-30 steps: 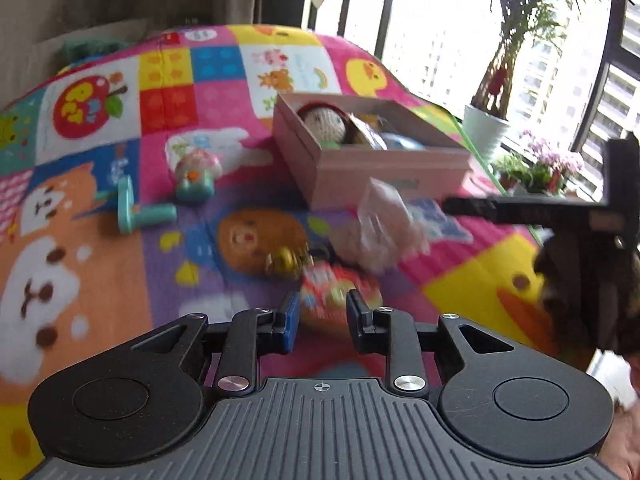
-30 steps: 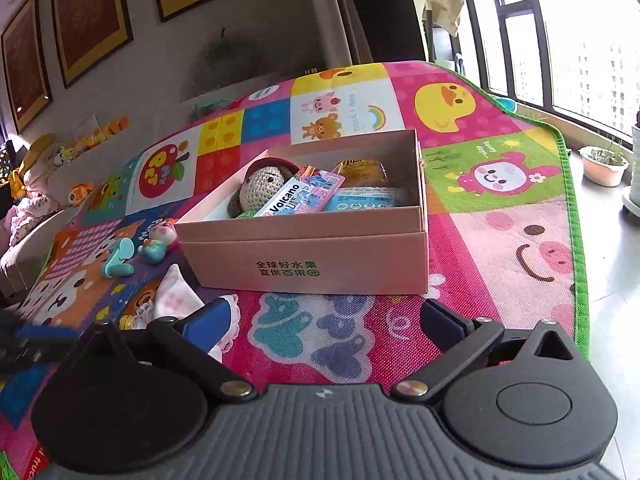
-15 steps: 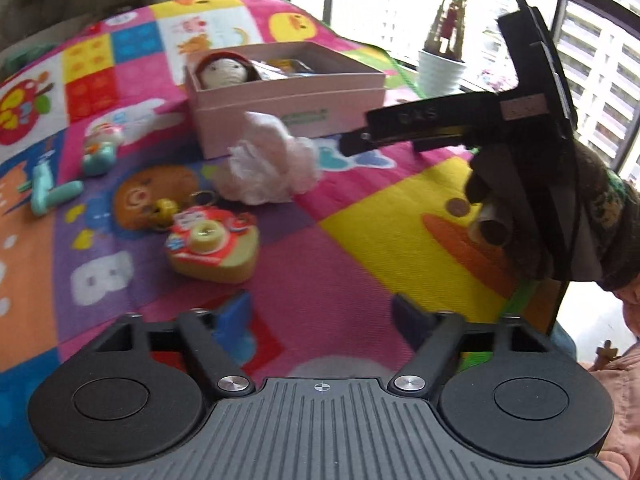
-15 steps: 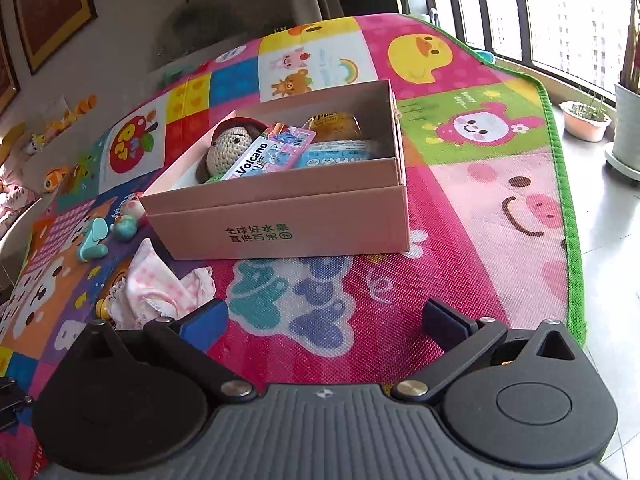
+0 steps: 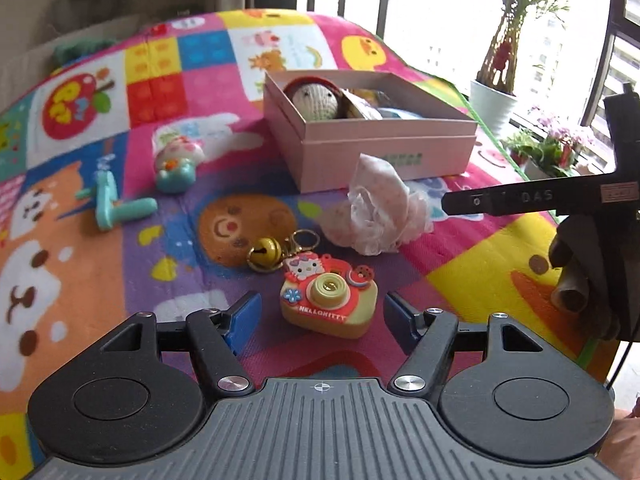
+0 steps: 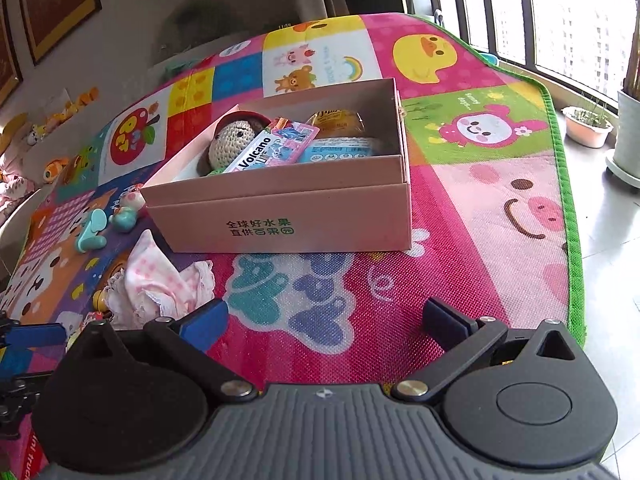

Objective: Organize objects
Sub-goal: 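Grasp the red Hello Kitty toy with the left tool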

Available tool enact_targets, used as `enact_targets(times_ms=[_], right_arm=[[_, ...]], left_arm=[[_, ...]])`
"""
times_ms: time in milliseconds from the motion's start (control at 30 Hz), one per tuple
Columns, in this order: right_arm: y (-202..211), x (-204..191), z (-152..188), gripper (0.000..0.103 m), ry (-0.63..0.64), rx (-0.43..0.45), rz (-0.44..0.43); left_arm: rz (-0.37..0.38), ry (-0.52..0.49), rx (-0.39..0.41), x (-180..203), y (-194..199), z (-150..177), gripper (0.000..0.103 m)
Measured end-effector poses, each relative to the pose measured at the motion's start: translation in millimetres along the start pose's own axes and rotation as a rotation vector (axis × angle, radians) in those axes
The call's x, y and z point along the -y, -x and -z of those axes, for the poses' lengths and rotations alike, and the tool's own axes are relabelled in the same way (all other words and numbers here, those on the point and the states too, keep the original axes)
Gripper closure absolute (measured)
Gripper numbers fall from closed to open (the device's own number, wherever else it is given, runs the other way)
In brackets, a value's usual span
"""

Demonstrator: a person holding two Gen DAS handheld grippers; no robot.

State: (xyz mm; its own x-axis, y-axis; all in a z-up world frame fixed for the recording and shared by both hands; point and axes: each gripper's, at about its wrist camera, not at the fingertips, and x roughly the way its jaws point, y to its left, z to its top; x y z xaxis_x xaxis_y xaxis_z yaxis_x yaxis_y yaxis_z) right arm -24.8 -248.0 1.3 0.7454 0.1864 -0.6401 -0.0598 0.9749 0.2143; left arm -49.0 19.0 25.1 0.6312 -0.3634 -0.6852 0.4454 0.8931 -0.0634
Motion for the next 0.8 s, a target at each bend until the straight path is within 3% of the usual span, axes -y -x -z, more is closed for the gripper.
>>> enact_targets(times_ms=[133, 267, 300, 433, 533, 667, 800], right_arm=[[0.0, -3.5, 0.6, 0.000, 0.023, -0.004, -0.004], [-0.3, -7.2, 1.1, 0.000, 0.043, -0.007, -0.010], [-0.2, -7.1, 1.1, 0.000, 0.041, -0.007, -0.012], [-1.0, -9.1, -1.7, 0.000, 0.046, -0.019, -0.016], [6.3, -29.1, -13.0, 0.000, 0.124, 0.000, -0.053], [17.6, -84.9, -47.5, 0.000, 0.269, 0.056, -0.124], [-2.5, -141.6, -90.0, 0.000, 0.304, -0.017, -0.243]], left_arm=[[0.038, 0.003, -0.002, 1.2, -13.9, -1.8, 0.030], [0.005, -0.032, 0.020, 14.6, -20.1, -0.2, 0.034], [-0.003, -0.040, 0.027, 17.1, -18.9, 1.6, 0.040], [-0.002, -0.033, 0.045, 14.2, -9.1, 11.4, 0.040], [-0.071, 0.066, 0.077, -10.6, 0.2, 15.6, 0.040], [-0.196, 0.246, 0.126, -50.5, 8.0, 21.6, 0.040], [-0.180, 0.316, 0.168, -68.0, 15.8, 28.4, 0.040]])
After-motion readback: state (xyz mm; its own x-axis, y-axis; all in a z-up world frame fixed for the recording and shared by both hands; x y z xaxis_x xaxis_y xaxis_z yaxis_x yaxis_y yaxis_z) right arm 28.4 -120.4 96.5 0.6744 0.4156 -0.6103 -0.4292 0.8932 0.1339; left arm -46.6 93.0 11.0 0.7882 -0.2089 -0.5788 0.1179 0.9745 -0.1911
